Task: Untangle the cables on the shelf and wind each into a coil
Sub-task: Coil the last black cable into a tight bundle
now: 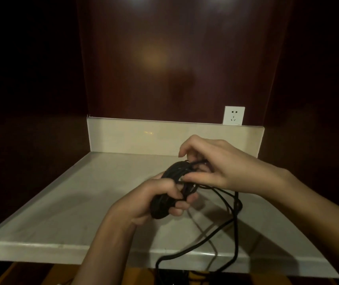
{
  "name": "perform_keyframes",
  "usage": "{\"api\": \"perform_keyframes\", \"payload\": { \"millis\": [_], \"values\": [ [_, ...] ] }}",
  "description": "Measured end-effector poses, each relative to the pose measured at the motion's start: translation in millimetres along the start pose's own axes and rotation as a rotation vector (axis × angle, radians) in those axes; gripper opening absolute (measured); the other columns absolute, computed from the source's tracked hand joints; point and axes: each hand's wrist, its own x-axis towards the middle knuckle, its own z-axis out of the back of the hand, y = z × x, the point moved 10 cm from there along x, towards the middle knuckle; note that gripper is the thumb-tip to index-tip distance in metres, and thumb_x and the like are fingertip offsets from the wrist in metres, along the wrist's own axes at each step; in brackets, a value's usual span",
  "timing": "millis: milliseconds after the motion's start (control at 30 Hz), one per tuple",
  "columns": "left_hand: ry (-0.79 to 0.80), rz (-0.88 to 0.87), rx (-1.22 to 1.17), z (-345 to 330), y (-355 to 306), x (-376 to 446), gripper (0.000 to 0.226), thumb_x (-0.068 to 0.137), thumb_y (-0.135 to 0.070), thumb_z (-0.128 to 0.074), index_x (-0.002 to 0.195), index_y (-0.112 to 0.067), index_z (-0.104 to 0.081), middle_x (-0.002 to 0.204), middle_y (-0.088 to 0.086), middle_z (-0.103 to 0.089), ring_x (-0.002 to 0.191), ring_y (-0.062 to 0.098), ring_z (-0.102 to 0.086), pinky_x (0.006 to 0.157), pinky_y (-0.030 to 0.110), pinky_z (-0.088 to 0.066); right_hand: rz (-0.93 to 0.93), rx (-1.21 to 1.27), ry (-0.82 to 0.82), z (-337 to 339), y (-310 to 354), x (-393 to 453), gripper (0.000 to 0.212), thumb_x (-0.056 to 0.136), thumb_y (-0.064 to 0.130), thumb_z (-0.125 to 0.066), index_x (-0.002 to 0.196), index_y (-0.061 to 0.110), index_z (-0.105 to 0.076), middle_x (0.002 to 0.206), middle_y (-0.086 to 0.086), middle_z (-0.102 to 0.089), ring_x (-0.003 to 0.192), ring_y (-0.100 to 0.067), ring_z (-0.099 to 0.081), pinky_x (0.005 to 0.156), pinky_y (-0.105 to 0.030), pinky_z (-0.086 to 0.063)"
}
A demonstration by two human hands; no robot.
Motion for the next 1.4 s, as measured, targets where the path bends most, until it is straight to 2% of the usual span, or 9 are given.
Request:
{"api": "perform_keyframes", "payload": {
  "millis": [133,233,433,533,667,800,1067,1267,1400],
  "values": [
    [0.008,-0.008,0.002,2,0,1,0.034,0.066,-0.019,-0.059,0.099,-0.012,-0.063,0.080,0.012,-0.052,0.063,0.015,-0.043,0.054,0.023,-0.031,-0.050,0.044,-0.008,0,-5,-8,0.023,0.091,0.027,-0.069,0.104,0.017,-0.053,0.084,0.013,-0.055,0.069,-0.008,-0.055,0.060,-0.016,-0.042],
    [-0.045,0.001,0.053,8,1,1,0.051,0.067,-0.027,-0.060,0.115,-0.010,-0.059,0.078,0.008,-0.055,0.060,0.012,-0.045,0.053,0.023,-0.032,-0.152,0.090,0.044,1,-17,-16,0.026,0.091,0.031,-0.069,0.107,0.018,-0.053,0.078,0.004,-0.061,0.062,-0.014,-0.055,0.058,-0.025,-0.044],
    [-0.144,-0.122,0.047,11,-9,5,0.060,0.066,-0.030,-0.061,0.121,-0.007,-0.057,0.076,0.010,-0.053,0.059,0.015,-0.044,0.054,0.024,-0.036,-0.545,0.951,-0.063,-8,-50,-31,0.007,0.094,0.005,-0.061,0.099,0.000,-0.059,0.068,-0.009,-0.062,0.053,-0.013,-0.056,0.050,-0.021,-0.047],
    [-0.112,-0.152,-0.028,2,-11,9,0.063,0.067,-0.028,-0.058,0.124,-0.002,-0.055,0.078,0.013,-0.055,0.061,0.017,-0.046,0.056,0.026,-0.039,-0.658,1.157,-0.248,-10,-58,-27,0.004,0.094,-0.002,-0.057,0.095,0.000,-0.059,0.063,-0.006,-0.060,0.038,-0.003,-0.037,0.036,-0.013,-0.027],
    [-0.067,-0.198,-0.138,-1,-19,4,0.066,0.069,-0.025,-0.054,0.128,0.003,-0.058,0.085,0.022,-0.059,0.064,0.020,-0.050,0.060,0.028,-0.045,-0.610,1.105,-0.296,3,-53,-15,0.006,0.093,0.000,-0.055,0.095,0.005,-0.059,0.064,-0.003,-0.057,0.046,-0.005,-0.027,0.040,-0.018,-0.012],
    [-0.066,-0.214,-0.190,-4,-24,1,0.068,0.067,-0.025,-0.057,0.129,0.004,-0.059,0.091,0.025,-0.064,0.064,0.019,-0.052,0.062,0.027,-0.047,-0.526,0.819,-0.330,19,-46,-10,0.004,0.095,0.008,-0.061,0.097,0.006,-0.058,0.066,-0.001,-0.061,0.049,-0.006,-0.035,0.043,-0.021,-0.020],
    [-0.009,-0.230,-0.278,-12,-32,-3,0.075,0.072,-0.029,-0.063,0.133,0.012,-0.051,0.098,0.027,-0.063,0.069,0.021,-0.055,0.066,0.028,-0.047,-0.497,0.851,-0.411,18,-39,-18,0.011,0.096,0.011,-0.060,0.097,0.000,-0.057,0.065,-0.003,-0.056,0.043,-0.005,-0.031,0.039,-0.019,-0.020],
    [-0.037,-0.250,-0.263,-17,-39,-7,0.072,0.064,-0.032,-0.073,0.121,0.011,-0.063,0.118,0.033,-0.066,0.110,0.039,-0.067,0.098,0.040,-0.054,-0.503,0.780,-0.759,18,-36,-52,0.009,0.096,0.016,-0.061,0.100,0.008,-0.058,0.065,0.000,-0.054,0.042,-0.005,-0.041,0.041,-0.020,-0.033],
    [-0.148,-0.289,-0.163,-9,-45,-13,0.074,0.064,-0.040,-0.070,0.121,0.007,-0.066,0.132,0.026,-0.062,0.132,0.032,-0.054,0.121,0.047,-0.029,-0.462,0.683,-0.899,3,-17,-78,0.008,0.099,0.016,-0.056,0.101,0.024,-0.059,0.066,0.003,-0.055,0.048,-0.006,-0.044,0.047,-0.024,-0.036]
  ]
}}
